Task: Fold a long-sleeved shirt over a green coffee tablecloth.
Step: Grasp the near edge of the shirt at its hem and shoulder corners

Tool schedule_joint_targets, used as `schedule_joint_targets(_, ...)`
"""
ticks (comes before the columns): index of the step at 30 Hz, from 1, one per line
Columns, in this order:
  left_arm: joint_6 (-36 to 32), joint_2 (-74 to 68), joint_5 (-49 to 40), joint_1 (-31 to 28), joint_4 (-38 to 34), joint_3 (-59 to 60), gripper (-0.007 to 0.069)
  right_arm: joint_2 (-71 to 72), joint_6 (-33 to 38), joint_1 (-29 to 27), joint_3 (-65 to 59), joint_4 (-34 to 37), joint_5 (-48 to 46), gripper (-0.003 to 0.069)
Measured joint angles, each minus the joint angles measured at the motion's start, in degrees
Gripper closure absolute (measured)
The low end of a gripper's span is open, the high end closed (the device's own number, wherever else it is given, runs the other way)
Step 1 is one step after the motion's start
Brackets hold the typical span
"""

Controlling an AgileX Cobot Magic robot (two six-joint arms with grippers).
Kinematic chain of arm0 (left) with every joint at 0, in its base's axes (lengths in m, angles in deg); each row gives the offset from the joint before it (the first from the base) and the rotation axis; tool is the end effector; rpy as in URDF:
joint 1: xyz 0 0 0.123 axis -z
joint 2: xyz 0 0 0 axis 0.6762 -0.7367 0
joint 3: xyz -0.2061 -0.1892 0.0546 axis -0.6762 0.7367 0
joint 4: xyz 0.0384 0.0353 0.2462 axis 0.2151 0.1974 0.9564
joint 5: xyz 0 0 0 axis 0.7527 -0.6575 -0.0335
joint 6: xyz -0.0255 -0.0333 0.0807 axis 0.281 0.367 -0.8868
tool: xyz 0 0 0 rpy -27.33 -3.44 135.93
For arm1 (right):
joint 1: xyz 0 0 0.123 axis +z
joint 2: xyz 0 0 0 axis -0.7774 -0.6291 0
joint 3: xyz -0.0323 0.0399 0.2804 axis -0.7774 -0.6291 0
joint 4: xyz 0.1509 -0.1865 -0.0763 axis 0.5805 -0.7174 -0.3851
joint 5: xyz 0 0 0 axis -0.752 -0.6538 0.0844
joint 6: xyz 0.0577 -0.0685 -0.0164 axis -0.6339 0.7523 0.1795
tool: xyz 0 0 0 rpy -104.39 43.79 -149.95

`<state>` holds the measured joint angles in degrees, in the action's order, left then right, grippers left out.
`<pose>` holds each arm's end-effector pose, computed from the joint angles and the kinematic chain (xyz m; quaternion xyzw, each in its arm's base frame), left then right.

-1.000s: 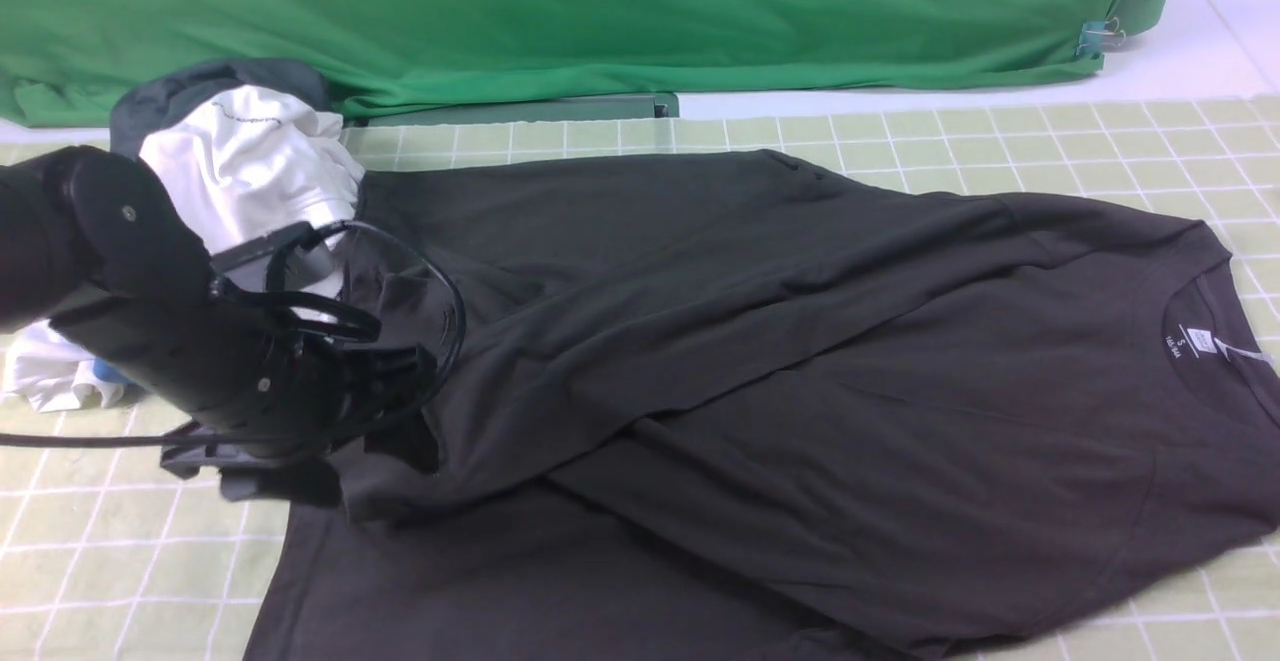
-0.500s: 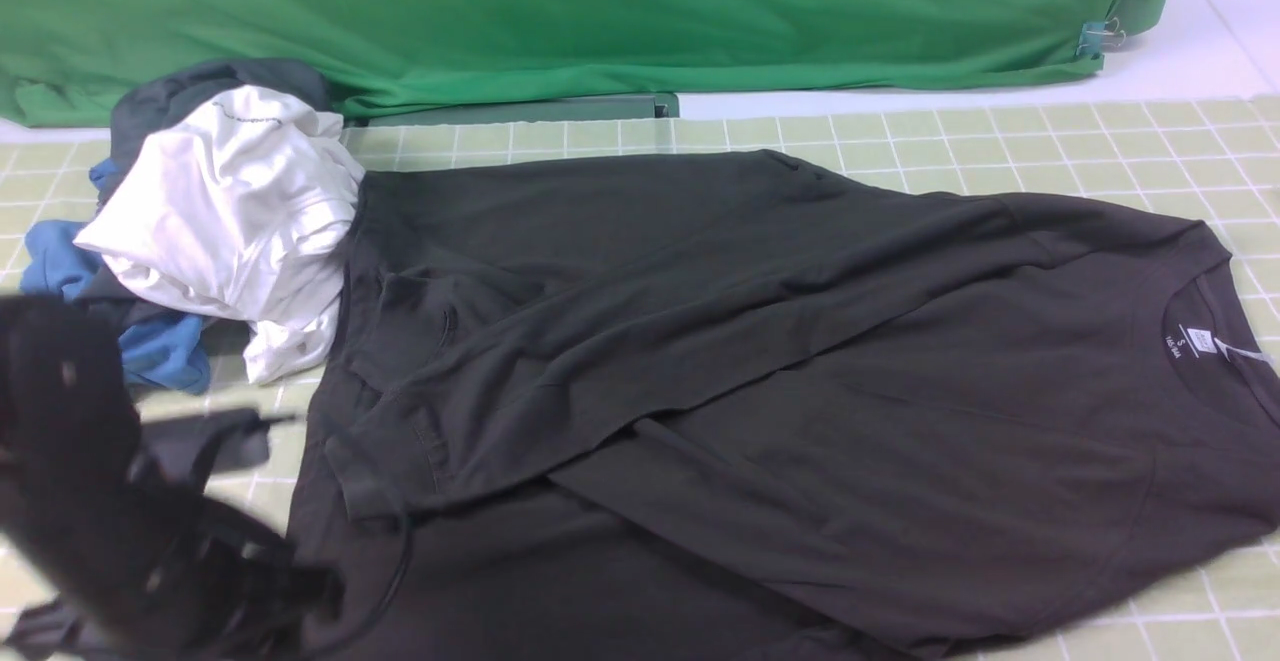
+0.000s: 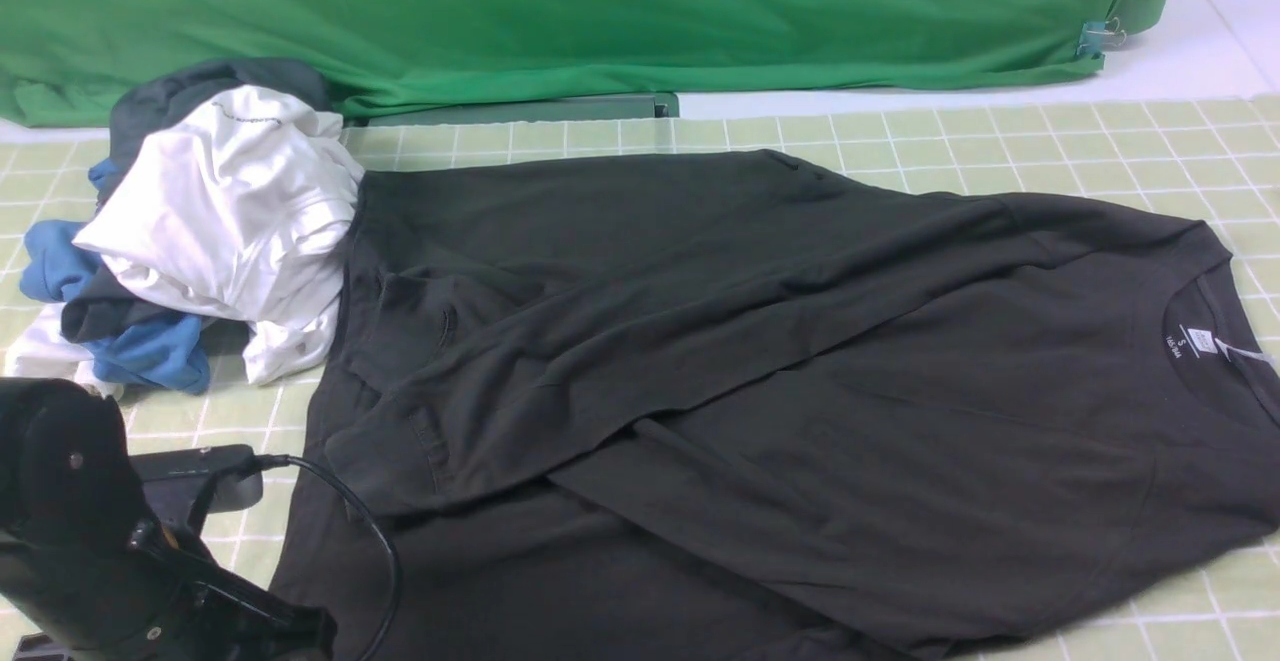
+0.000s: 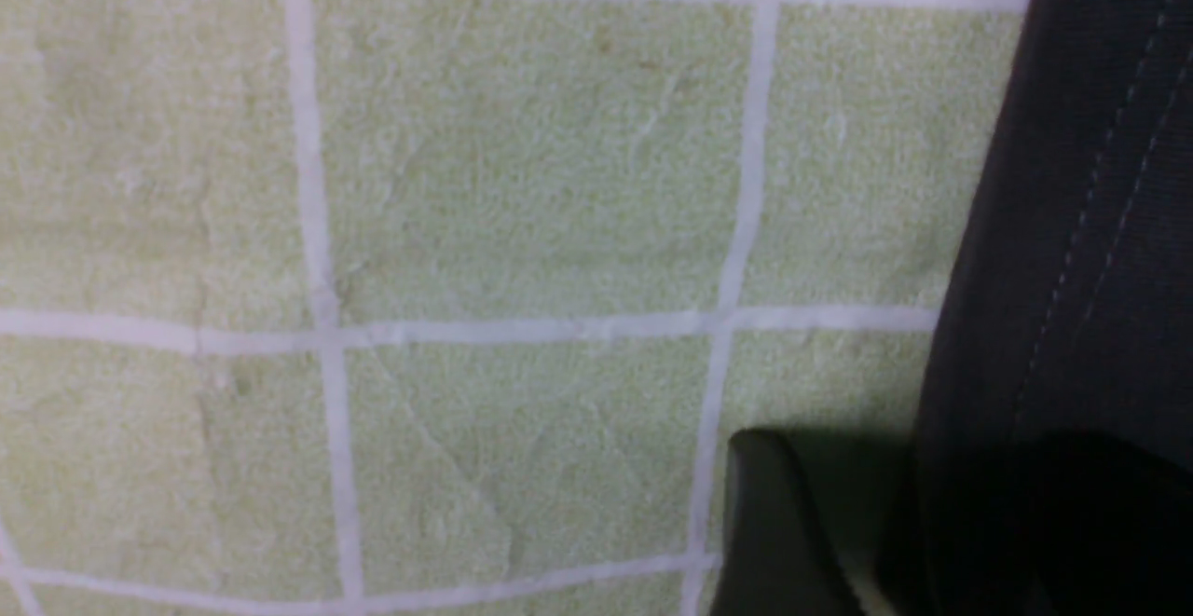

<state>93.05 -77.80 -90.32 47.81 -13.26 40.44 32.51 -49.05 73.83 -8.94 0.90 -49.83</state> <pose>0.1833 -0.0245 0.1549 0.0503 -0.9978 0.0401 0.0146 0.1210 0.0463 0.3038 -0.1262 0.8837 0.0890 0.4418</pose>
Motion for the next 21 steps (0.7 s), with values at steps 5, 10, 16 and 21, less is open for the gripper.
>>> schedule_joint_targets(5,-3.01,-0.89,-0.1,0.0,-0.22,-0.12,0.0494,-2.97,1.47,0.0,6.7,4.34,-12.33,0.0635)
schedule_joint_targets(10,-5.42,-1.21,-1.14,0.45,-0.23,-0.79,0.0603,-7.59,4.99,0.0,13.12,4.34,-20.91,0.063)
schedule_joint_targets(16,-4.62,2.29,-8.84,4.29,3.53,-2.65,0.0619,-14.06,7.81,0.0,15.37,4.78,-26.54,0.063)
schedule_joint_targets(21,-3.28,7.56,-11.86,6.53,4.81,-2.71,0.062,-17.86,8.33,0.0,15.37,4.9,-26.93,0.063)
